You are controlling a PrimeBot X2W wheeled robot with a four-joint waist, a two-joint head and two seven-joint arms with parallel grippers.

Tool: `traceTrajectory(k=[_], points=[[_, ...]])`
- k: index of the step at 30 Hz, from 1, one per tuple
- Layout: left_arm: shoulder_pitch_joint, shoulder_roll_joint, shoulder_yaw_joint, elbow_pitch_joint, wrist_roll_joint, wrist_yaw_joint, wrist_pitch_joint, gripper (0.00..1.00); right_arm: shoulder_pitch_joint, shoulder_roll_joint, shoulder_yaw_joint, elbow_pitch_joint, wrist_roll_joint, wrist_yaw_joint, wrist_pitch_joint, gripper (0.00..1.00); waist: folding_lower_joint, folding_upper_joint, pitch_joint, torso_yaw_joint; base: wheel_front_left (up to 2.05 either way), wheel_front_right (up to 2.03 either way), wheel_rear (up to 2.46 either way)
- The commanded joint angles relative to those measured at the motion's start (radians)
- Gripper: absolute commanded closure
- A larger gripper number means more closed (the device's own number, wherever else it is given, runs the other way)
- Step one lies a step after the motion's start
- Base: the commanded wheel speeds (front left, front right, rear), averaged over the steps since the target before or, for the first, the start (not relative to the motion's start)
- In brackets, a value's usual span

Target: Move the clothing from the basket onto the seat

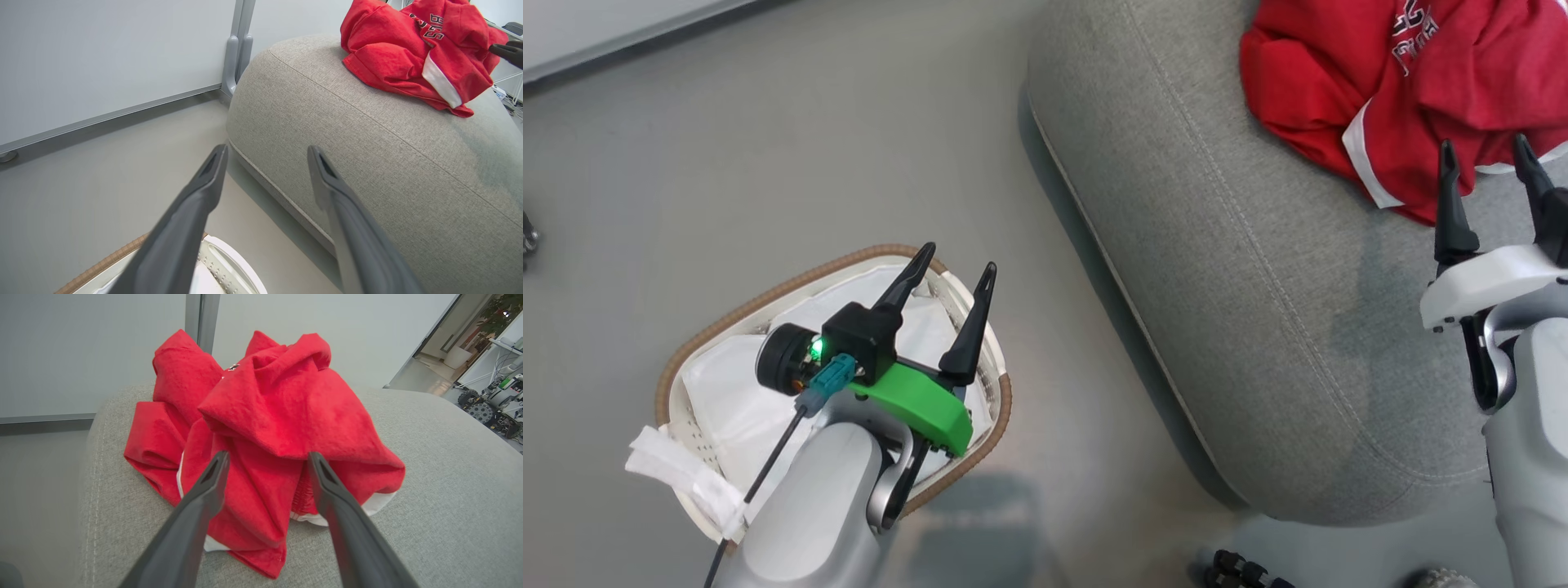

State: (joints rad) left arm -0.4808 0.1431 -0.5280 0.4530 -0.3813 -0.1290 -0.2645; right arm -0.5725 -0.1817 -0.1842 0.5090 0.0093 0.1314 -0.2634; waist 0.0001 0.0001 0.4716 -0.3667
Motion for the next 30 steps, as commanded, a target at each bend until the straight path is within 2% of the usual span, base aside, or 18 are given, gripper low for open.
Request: traceTrajectory(k=[1, 7, 12, 22, 30], points=[[0.028, -0.005, 0.019, 0.001, 0.005, -0.003, 0.001, 0.00, 0.032, -0.004, 0.009, -0.019, 0.014, -0.001, -0.002, 0.00, -0.0001, -0.0001, -0.077, -0.008, 0.00, 0.00, 0.00], [0.111, -0.026, 0.098, -0.004, 0.033, -0.003, 0.000, 0.00, 0.084, 0.001, 0.062, -0.087, 0.068, -0.001, -0.002, 0.00, -0.0001, -0.0001, -0.166, 0.008, 0.00, 0.00, 0.00], [0.176, -0.048, 0.182, -0.014, 0.069, 0.000, 0.000, 0.00, 0.106, 0.031, 0.112, -0.129, 0.113, -0.001, -0.002, 0.00, -0.0001, -0.0001, -0.220, 0.053, 0.00, 0.00, 0.00], [0.254, -0.076, 0.366, -0.012, 0.144, 0.019, 0.000, 0.00, 0.149, 0.084, 0.208, -0.134, 0.132, -0.001, -0.002, 0.00, -0.0001, -0.0001, -0.273, 0.211, 0.00, 0.00, 0.00], [0.300, -0.087, 0.484, -0.017, 0.175, 0.038, 0.001, 0.00, 0.197, 0.119, 0.236, -0.106, 0.149, -0.001, -0.002, 0.00, -0.0001, -0.0001, -0.300, 0.306, 0.00, 0.00, 0.00]])
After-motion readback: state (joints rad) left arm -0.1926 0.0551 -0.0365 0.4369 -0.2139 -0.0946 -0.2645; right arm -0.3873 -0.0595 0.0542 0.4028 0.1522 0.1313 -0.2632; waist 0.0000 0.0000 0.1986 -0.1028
